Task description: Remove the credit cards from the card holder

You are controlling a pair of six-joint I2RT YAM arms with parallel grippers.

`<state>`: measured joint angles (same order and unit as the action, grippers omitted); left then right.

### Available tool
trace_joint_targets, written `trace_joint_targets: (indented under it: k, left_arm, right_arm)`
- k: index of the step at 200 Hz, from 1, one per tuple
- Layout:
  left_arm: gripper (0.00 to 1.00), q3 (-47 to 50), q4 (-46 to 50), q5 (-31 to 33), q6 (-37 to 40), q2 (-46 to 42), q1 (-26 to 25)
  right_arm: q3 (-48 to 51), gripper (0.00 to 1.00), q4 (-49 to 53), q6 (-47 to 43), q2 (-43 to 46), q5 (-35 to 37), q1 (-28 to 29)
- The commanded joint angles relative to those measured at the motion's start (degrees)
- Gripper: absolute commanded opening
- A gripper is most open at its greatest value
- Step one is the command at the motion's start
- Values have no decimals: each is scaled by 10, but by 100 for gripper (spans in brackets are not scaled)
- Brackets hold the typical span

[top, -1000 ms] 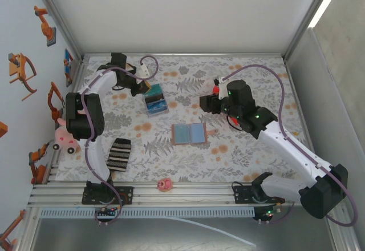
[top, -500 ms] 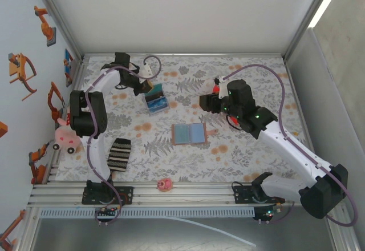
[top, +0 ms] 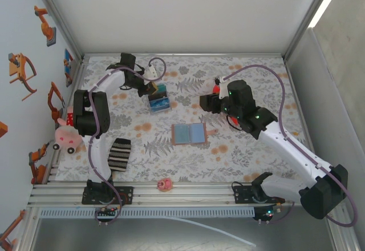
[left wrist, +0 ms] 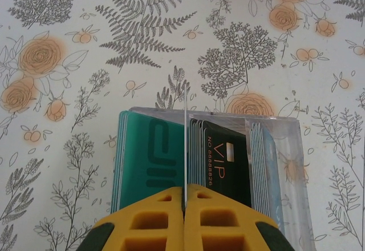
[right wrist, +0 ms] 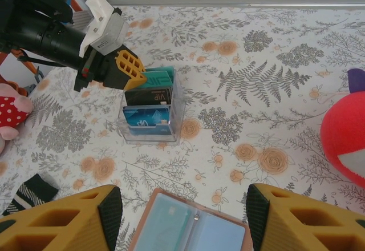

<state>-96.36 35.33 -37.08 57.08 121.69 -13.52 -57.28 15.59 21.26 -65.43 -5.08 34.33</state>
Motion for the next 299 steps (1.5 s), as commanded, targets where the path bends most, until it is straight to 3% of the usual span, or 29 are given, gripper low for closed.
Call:
trace_joint_targets:
  k: [1,18,63,127,164,187,232,245,251,277,299]
  left_arm:
    - [0,-18,-6,-15,-13,2,-7]
    - [1,-14,-17,-15,-27,-1,-6]
    - [28,2,-42,-11,-52,-23,-4]
    - [30,30,-56,-12,-71,-104,-7]
    - [32,136,-162,-4,-134,-214,-10]
    - [34,225,-250,48,-204,-294,-18]
    - [65,395,-369,108,-346,-444,-37]
    - [84,442,-405,121,-388,-486,-43]
    - [99,458,-414,125,-405,-504,-45]
    - [97,509,-412,150,-453,-571,-56]
    - [97,547,-415,206,-507,-615,-60]
  right_arm:
    - [9,59,-13,7,17,-5,-3]
    - [11,59,-13,9,24,-5,-3]
    - [20,59,-7,12,39,-4,-3]
    - [24,54,3,18,35,-6,-3]
    - [28,52,19,31,17,3,-2]
    - [25,52,39,33,3,15,3]
    - [17,52,76,39,-21,53,27]
    - [13,52,89,42,-31,70,41]
    - [12,52,93,42,-35,77,47]
    - [6,52,105,51,-60,93,74]
    - [6,52,106,63,-83,95,95]
